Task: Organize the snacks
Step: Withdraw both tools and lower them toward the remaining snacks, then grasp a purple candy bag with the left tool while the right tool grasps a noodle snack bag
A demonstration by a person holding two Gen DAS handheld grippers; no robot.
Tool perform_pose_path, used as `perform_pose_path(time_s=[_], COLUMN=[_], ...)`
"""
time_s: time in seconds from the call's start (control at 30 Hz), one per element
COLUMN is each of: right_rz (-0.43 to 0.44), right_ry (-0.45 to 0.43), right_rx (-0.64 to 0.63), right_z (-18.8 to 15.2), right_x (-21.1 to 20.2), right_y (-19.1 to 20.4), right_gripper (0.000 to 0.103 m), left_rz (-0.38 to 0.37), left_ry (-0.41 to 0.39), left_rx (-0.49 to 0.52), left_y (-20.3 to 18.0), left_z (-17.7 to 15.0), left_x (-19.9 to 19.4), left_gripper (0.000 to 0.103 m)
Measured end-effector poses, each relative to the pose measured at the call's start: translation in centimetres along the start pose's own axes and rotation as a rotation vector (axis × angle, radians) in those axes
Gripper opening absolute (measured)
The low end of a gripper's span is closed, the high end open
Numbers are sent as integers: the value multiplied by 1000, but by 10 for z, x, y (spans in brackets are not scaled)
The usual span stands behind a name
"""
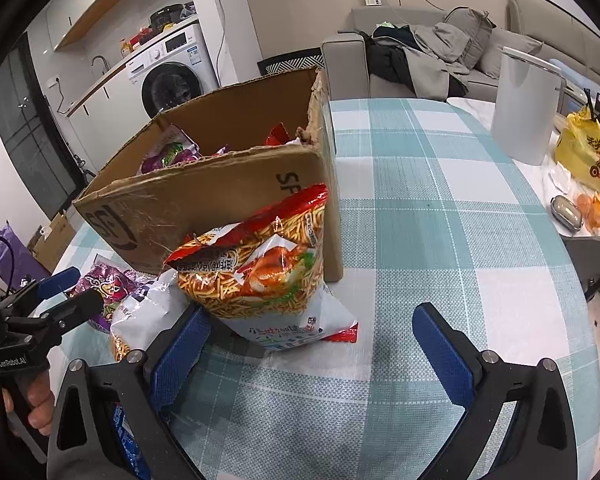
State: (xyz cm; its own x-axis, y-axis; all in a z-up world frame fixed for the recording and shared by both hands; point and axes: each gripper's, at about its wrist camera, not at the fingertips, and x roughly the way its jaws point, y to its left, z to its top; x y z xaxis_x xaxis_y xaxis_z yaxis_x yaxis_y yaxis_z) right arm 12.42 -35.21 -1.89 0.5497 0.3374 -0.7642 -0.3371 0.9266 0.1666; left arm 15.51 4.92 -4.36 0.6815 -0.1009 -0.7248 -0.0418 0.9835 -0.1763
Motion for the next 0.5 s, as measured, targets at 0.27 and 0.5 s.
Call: perform_pose_path(time_s=[0.27,0.5], right_rz=[-6,10], right_ry=[-18,-12], right_rx=[-20,-32], right_z=[5,4], right_x=[5,7], right_y=[7,8], right_gripper=[100,88], left_rz=[-6,-18], left_ry=[34,58], left_rx=[-24,-5], left_y=[6,6], left_z=[-3,-6], left_x=[13,21], left_gripper=[102,102])
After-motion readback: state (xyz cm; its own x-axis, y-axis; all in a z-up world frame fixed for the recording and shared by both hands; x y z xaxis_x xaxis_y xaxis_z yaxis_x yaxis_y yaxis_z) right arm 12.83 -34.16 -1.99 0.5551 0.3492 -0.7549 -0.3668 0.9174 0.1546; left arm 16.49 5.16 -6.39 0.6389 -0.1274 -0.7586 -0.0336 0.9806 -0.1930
